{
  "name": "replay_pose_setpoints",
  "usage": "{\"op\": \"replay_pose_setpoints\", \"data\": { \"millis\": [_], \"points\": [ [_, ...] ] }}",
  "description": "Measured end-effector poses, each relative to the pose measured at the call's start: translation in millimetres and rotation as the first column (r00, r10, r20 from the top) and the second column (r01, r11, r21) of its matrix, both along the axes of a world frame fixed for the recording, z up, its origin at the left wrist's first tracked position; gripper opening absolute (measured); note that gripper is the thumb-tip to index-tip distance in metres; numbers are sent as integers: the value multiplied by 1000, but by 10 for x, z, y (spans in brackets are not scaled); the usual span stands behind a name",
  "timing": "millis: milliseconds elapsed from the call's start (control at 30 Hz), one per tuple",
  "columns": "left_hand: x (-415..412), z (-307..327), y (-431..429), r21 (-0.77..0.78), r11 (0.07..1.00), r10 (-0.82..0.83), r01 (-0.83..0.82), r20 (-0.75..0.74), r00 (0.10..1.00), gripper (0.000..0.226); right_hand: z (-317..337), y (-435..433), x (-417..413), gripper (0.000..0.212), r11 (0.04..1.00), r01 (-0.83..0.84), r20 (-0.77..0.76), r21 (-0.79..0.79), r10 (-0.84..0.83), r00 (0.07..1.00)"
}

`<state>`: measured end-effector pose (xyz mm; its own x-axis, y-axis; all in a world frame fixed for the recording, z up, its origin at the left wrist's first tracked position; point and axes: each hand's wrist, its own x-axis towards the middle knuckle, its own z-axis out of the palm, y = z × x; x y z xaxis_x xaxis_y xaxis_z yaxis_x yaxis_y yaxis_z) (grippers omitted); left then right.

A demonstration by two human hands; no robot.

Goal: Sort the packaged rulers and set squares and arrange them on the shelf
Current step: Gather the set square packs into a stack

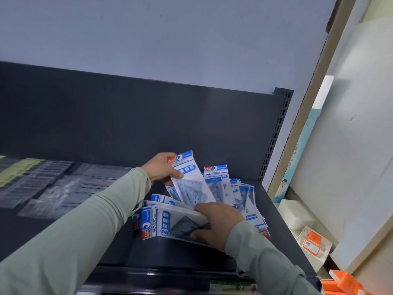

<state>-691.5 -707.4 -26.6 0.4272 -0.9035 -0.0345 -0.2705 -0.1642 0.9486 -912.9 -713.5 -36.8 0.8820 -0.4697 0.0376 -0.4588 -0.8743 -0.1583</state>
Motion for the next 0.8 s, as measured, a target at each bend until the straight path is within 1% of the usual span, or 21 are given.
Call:
{"op": "replay_pose_setpoints", "data": {
  "millis": [33, 67, 100, 133, 167, 200, 233, 267, 300, 333, 400, 433, 500, 533, 667, 733, 800],
  "points": [
    [33, -37, -14, 36, 999, 9, -13, 117, 993, 46, -1, 5, -1, 33, 1000, -2, -6, -7, 2, 1000],
    [71, -80, -36, 98, 995, 2, -30, 267, 964, 64, -7, 6, 1, 33, 1000, -2, -8, -10, 1, 1000],
    [90, -113, -44, 193, 980, -42, -49, 442, 896, 82, -12, 10, -1, 32, 1000, -2, -7, -9, 2, 1000],
    [76, -135, -48, 288, 956, -127, -65, 599, 791, 93, -9, 16, -6, 32, 1000, -4, -6, -6, 4, 1000],
    [24, -137, -43, 363, 931, -235, -51, 698, 677, 94, -1, 24, -10, 31, 1000, -7, -5, -3, 7, 1000],
    [-37, -139, -49, 418, 908, -344, 13, 730, 590, 90, 1, 28, -14, 30, 1000, -11, 0, -5, 11, 1000],
    [-101, -143, -64, 456, 883, -439, 111, 719, 539, 83, 3, 31, -17, 31, 1000, -15, 5, -6, 15, 1000],
    [-146, -160, -95, 485, 851, -516, 204, 695, 501, 79, 3, 33, -20, 31, 1000, -13, 6, -5, 13, 1000],
    [-196, -179, -120, 515, 817, -572, 258, 670, 474, 77, 5, 38, -22, 32, 1000, -10, 2, -2, 10, 1000],
    [-219, -210, -154, 549, 791, -607, 269, 651, 456, 77, 0, 39, -22, 32, 1000, -5, -2, 2, 5, 1000],
    [-245, -250, -201, 621, 755, -647, 209, 654, 392, 76, -9, 31, -25, 33, 1000, 6, -14, 6, -6, 1000],
    [-254, -251, -210, 636, 755, -646, 161, 680, 348, 72, -7, 27, -31, 33, 1000, 7, -19, 4, -7, 1000],
    [-269, -228, -205, 617, 781, -616, 92, 738, 276, 55, -3, 21, -37, 35, 1000, 2, -14, 4, -2, 1000],
    [-272, -215, -204, 601, 795, -597, 76, 757, 265, 48, -3, 18, -45, 36, 1000, 0, -9, 11, 0, 1000],
    [-279, -107, -157, 511, 856, -509, 76, 809, 294, 22, -2, 18, -50, 36, 1000, -1, 14, 7, 1, 1000],
    [-276, -9, -132, 483, 871, -486, 87, 827, 283, 17, -18, -11, -38, 40, 999, -14, 23, -49, 15, 1000],
    [-279, 85, -82, 510, 852, -520, 116, 802, 295, 18, -50, -35, -19, 46, 989, -21, 51, -149, 29, 998]
  ]
}}
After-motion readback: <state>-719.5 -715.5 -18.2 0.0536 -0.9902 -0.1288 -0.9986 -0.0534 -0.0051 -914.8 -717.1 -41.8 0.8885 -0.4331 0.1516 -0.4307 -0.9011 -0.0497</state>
